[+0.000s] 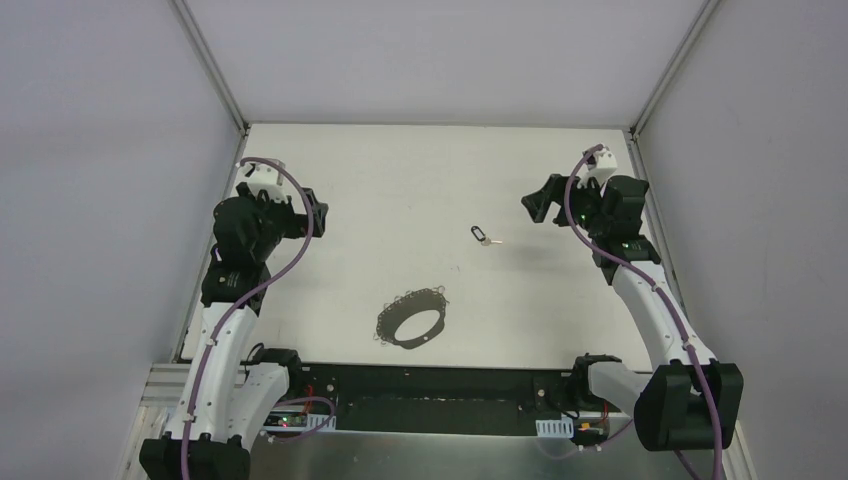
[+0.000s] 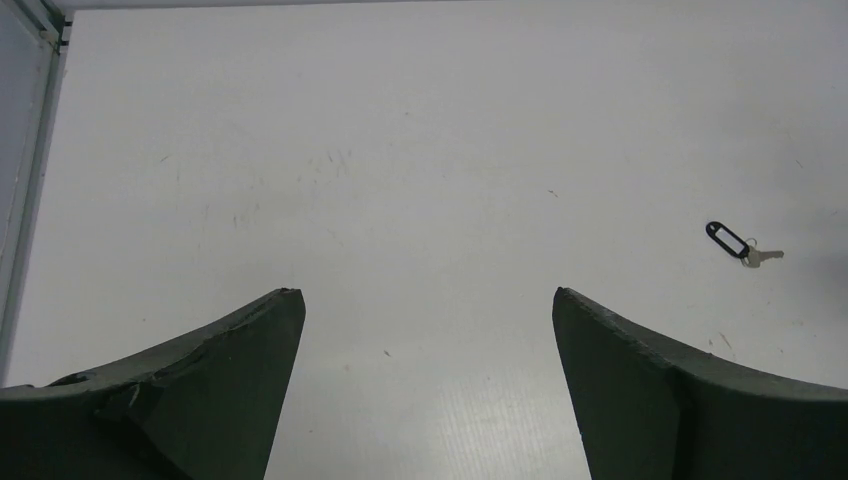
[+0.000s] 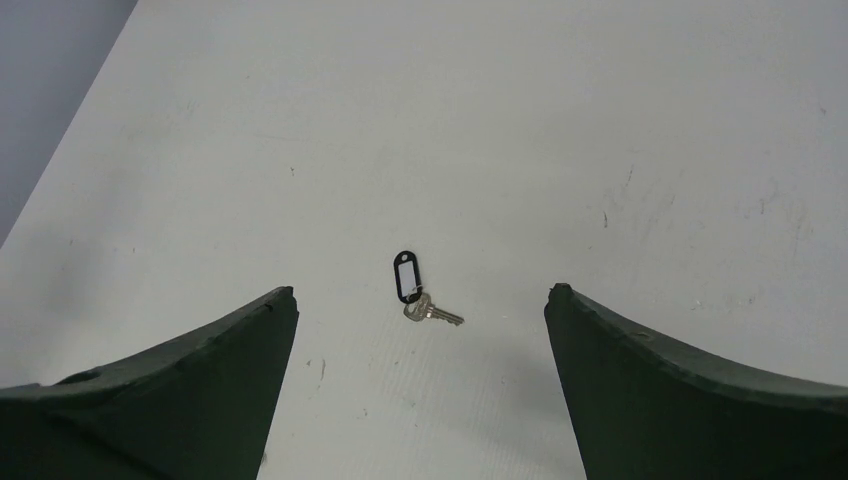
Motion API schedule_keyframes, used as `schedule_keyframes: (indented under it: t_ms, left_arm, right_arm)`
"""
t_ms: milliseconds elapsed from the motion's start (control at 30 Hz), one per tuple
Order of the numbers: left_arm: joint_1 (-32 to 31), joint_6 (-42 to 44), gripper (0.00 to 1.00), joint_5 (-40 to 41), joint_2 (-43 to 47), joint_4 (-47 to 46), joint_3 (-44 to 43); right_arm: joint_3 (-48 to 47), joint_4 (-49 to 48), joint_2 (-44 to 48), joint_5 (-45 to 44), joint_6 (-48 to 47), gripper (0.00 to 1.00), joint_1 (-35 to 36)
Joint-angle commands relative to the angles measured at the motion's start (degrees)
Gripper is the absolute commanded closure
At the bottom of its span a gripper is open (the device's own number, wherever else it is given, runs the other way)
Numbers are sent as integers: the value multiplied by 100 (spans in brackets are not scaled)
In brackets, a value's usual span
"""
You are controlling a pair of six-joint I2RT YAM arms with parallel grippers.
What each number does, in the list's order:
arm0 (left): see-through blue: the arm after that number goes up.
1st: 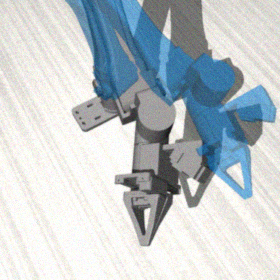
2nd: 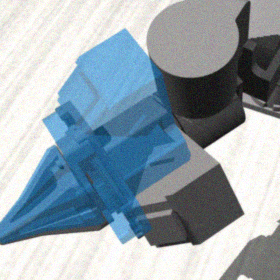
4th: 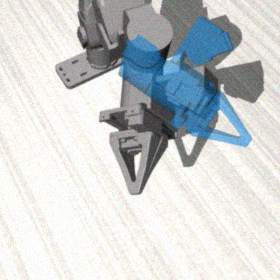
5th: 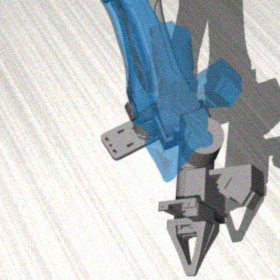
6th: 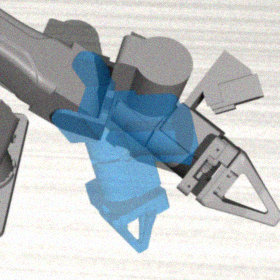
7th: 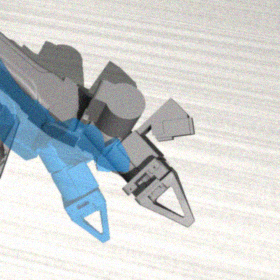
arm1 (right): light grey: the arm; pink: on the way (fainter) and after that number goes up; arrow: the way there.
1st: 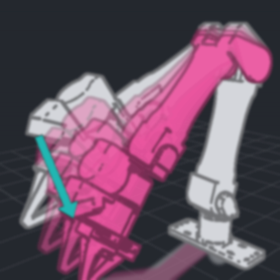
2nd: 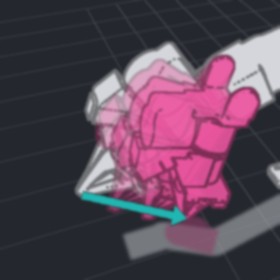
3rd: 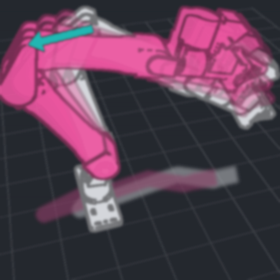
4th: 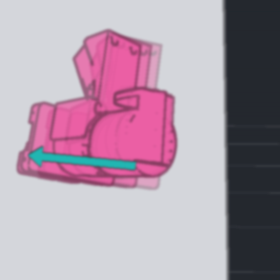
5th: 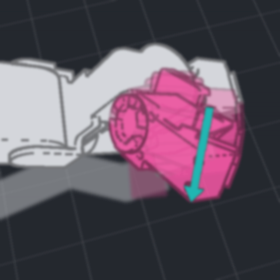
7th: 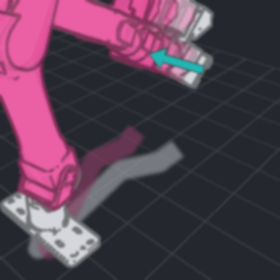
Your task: Put the keys on the keyring
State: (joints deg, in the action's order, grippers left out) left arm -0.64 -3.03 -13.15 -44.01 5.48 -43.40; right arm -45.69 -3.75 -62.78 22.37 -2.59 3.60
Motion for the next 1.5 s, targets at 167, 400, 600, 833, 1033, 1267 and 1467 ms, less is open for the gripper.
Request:
schedule_keyframes:
  t_ms: [167, 400, 600, 833, 1033, 1267, 1467]
  left_arm:
    - [29, 19, 0, 420, -93, 407, -186]
    - [-212, 1478, 0, -989, -203, 1871, -544]
    - [-1983, 2955, 0, -442, -533, 2664, -322]
    - [-3480, 3602, 9, -76, -2010, 2489, -681]
    - [-4065, 3695, 24, -18, -3646, 2655, -1610]
    - [-4323, 3447, 35, -95, -4728, 2831, -2228]
    - [-4726, 3401, 41, 136, -5192, 2749, -2271]
  right_arm:
    - [-189, 105, 153, 779, -217, 2, -122]
    - [-374, 955, 48, 357, -1216, 2, 797]
    - [-210, 1276, -274, -104, -2058, 2, 2139]
    - [170, 999, -218, 125, -2117, 2, 2183]
    - [240, 1217, 205, 310, -2237, 1, 1502]
    - [334, 1202, 363, 531, -2293, 1, 1047]
    - [367, 1190, 363, 606, -2281, 1, 836]
